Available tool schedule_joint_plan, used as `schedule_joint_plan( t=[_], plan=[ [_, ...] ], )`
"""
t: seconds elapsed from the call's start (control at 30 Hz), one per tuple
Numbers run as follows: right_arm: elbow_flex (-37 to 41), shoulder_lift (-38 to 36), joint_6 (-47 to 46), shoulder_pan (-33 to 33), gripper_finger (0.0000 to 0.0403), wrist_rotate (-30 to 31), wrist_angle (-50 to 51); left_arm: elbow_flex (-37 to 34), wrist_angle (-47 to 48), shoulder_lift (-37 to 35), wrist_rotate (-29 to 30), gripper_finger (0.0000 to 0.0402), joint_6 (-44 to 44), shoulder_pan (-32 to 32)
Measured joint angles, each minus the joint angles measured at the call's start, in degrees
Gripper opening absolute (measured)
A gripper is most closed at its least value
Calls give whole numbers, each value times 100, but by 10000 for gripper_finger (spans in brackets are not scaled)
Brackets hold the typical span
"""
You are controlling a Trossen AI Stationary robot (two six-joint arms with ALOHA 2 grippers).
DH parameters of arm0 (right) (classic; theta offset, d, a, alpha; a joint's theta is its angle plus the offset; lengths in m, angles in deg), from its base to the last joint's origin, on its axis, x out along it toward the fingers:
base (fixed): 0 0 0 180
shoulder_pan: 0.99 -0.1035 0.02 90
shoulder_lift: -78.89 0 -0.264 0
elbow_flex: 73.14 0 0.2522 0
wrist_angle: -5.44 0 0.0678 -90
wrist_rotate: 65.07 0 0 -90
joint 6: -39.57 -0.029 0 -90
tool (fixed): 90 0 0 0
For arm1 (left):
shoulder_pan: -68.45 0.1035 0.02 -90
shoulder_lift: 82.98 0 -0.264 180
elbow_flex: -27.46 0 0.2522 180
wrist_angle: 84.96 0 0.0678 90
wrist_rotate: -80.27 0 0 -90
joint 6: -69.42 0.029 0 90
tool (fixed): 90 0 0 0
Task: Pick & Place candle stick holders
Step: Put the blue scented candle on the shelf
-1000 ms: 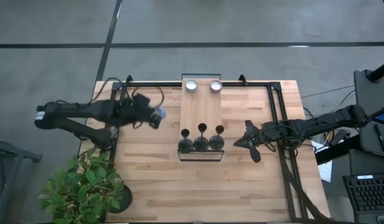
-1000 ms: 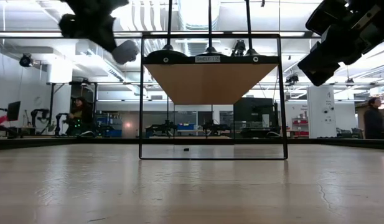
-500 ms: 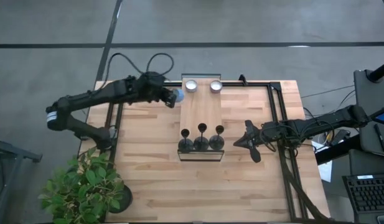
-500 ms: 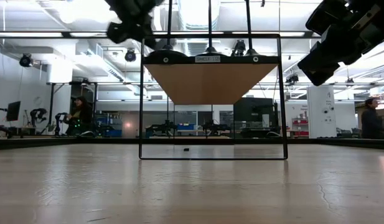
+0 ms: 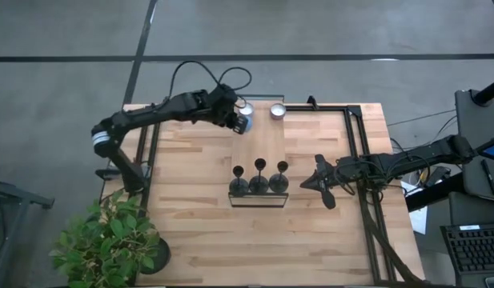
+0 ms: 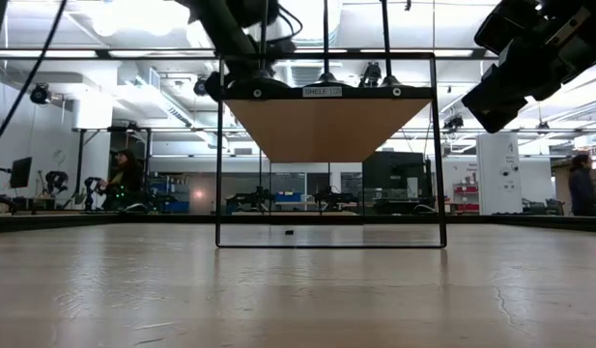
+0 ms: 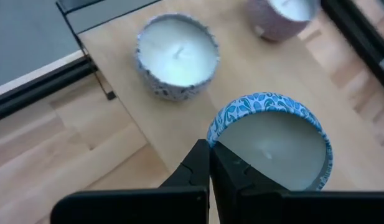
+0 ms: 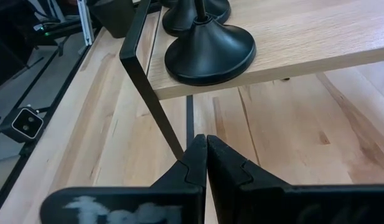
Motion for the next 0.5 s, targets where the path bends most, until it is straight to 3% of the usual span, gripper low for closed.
schedule_joint_plan(
  t=[0.5],
  plan=[
    [2, 0, 9, 0, 8, 0, 2, 208, 17, 504, -305, 0, -3, 26]
  ],
)
